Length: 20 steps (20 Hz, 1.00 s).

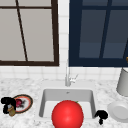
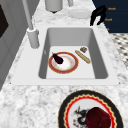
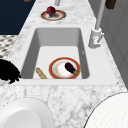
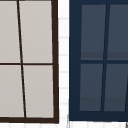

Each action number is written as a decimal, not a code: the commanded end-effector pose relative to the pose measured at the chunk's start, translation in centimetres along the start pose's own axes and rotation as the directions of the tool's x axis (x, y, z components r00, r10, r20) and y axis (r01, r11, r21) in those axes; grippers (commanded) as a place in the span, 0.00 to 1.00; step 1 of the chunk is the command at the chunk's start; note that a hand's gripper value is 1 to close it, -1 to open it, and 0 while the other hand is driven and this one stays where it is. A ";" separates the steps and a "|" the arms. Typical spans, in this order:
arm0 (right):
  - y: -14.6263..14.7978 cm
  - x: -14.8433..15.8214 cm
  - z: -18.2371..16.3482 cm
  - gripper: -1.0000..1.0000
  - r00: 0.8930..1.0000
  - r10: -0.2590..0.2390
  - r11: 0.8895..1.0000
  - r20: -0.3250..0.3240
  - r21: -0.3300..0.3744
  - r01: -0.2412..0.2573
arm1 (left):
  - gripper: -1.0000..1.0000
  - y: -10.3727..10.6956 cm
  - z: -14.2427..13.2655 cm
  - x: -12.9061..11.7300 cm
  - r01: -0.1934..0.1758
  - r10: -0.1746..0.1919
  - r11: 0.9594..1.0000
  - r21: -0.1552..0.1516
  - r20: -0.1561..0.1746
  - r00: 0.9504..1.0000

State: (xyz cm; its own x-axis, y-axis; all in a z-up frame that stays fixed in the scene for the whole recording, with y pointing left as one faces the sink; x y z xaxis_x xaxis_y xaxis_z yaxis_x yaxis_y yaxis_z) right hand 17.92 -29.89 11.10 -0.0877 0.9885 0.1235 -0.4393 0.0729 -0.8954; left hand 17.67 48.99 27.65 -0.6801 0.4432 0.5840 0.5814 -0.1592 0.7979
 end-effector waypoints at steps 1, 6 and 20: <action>0.0 0.0 0.0 0.50 1.000 0.000 1.000 0.000 0.000 0.000 | 1.00 1.1 -0.4 -1.6 -0.002 0.003 0.999 0.032 -0.035 0.999; 0.0 0.0 0.0 0.50 1.000 0.000 1.000 0.000 0.000 0.000 | 1.00 2.3 -2.2 -4.0 -0.035 0.035 0.999 0.004 -0.007 0.999; 0.0 0.0 0.0 0.50 1.000 0.000 1.000 0.000 0.000 0.000 | 1.00 5.9 -7.7 -9.4 -0.039 0.039 0.999 0.006 -0.014 0.999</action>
State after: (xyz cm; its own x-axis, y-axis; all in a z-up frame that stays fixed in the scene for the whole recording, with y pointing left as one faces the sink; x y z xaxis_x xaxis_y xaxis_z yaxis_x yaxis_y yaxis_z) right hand 17.92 -29.89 11.10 -0.0877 0.9885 0.1235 -0.4393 0.0729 -0.8954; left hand 23.34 38.70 27.68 -0.6769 0.4316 0.5962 0.5888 -0.1687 0.7905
